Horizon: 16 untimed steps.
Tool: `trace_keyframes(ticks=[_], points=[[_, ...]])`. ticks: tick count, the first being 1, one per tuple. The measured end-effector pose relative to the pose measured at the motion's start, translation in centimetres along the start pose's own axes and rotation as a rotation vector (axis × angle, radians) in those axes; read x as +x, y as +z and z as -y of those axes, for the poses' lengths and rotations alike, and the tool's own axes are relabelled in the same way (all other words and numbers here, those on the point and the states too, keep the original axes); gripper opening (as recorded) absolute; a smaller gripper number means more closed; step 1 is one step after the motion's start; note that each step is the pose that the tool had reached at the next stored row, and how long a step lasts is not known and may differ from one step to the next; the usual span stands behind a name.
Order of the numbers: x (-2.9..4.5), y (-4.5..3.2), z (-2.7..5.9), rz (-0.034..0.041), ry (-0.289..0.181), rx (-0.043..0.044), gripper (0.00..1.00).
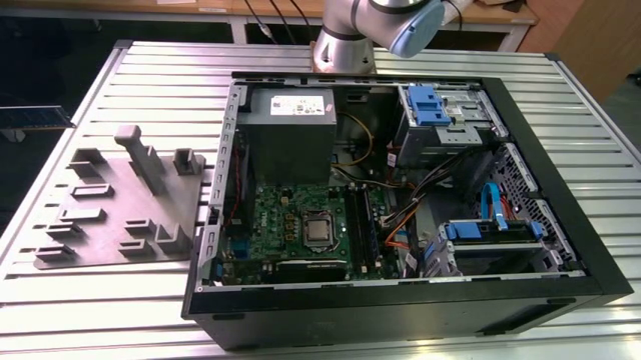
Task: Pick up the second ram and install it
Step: 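Pick up the second ram and move it above second insertion slot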
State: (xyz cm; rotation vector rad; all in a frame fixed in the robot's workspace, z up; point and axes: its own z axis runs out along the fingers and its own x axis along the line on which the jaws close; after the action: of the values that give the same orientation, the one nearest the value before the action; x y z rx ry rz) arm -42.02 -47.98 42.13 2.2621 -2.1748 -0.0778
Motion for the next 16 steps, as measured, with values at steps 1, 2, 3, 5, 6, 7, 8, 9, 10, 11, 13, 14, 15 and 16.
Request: trace_keyframes(ticks=[1, 2, 3, 5, 6, 7, 8, 9, 10, 11, 13, 14, 15, 16], points=[[0.00, -0.01, 0.00, -0.0001, 0.000, 0.0001, 0.12], [0.00, 0.00, 0.00, -0.0001, 0.000, 0.0004, 0.12], [0.00, -0.01, 0.00, -0.0001, 0.000, 0.0006, 0.12], [0.00, 0.00, -0.01, -0.0001, 0.000, 0.0011, 0.12], [0.00, 0.00, -0.01, -0.0001, 0.000, 0.0013, 0.12], [0.00, 0.00, 0.00, -0.0001, 0.000, 0.0014, 0.12], [0.00, -0.01, 0.11, -0.0002, 0.000, 0.0014, 0.12], [0.01, -0.01, 0.36, -0.0001, 0.000, 0.0015, 0.12], [0.02, -0.03, 0.63, -0.0002, 0.000, 0.0013, 0.12], [0.03, -0.04, 0.87, -0.0001, 0.000, 0.0014, 0.12], [0.05, -0.05, 1.33, -0.0001, 0.000, 0.0014, 0.12], [0.06, -0.06, 1.58, -0.0001, 0.000, 0.0014, 0.12], [0.07, -0.06, 1.78, -0.0001, 0.000, 0.0014, 0.12], [0.08, -0.07, 1.98, -0.0002, 0.000, 0.0014, 0.12]])
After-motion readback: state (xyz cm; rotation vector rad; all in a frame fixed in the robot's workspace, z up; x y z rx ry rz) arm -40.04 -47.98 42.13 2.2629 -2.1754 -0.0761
